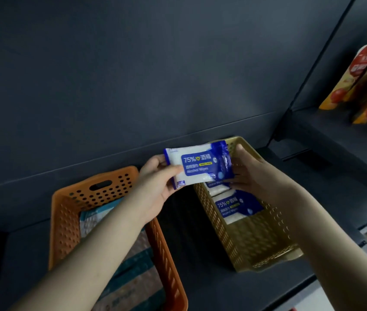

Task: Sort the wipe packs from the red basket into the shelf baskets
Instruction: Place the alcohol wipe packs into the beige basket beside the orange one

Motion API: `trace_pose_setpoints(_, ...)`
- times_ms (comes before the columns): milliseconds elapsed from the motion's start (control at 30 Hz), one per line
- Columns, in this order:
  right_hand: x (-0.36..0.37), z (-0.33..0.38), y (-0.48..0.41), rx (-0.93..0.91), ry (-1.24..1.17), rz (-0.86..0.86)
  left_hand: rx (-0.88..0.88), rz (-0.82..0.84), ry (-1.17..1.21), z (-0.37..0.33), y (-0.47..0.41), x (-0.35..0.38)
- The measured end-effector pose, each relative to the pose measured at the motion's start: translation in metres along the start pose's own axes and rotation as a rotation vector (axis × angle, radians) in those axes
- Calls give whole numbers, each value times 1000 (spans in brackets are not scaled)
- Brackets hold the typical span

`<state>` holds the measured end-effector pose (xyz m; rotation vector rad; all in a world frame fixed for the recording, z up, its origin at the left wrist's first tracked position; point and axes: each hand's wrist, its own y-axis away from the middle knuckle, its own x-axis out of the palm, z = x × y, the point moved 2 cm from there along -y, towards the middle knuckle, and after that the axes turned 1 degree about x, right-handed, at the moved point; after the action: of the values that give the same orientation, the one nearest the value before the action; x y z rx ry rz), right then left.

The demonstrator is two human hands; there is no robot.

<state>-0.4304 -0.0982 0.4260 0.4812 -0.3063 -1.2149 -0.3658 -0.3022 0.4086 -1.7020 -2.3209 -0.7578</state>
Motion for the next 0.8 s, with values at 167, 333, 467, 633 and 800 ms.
trace_pose_setpoints(167, -7, 3, 13, -128, -147, -99, 15, 57, -257, 24, -7, 21)
trace_pose_setpoints(333, -55, 3, 16, -150, 420, -333, -48, -28, -419, 47, -15, 11)
trace_pose_setpoints(467, -50, -5, 0, -111, 830, -322, -163, 81, -433, 55, -16, 11)
trace_pose_setpoints(633, -35, -31, -20, 14, 826, -177, -189, 104, -381, 54, -18, 10)
trace_pose_setpoints(800, -36, -50, -32, 39, 901, -138, -179, 88, -397, 56, -21, 9)
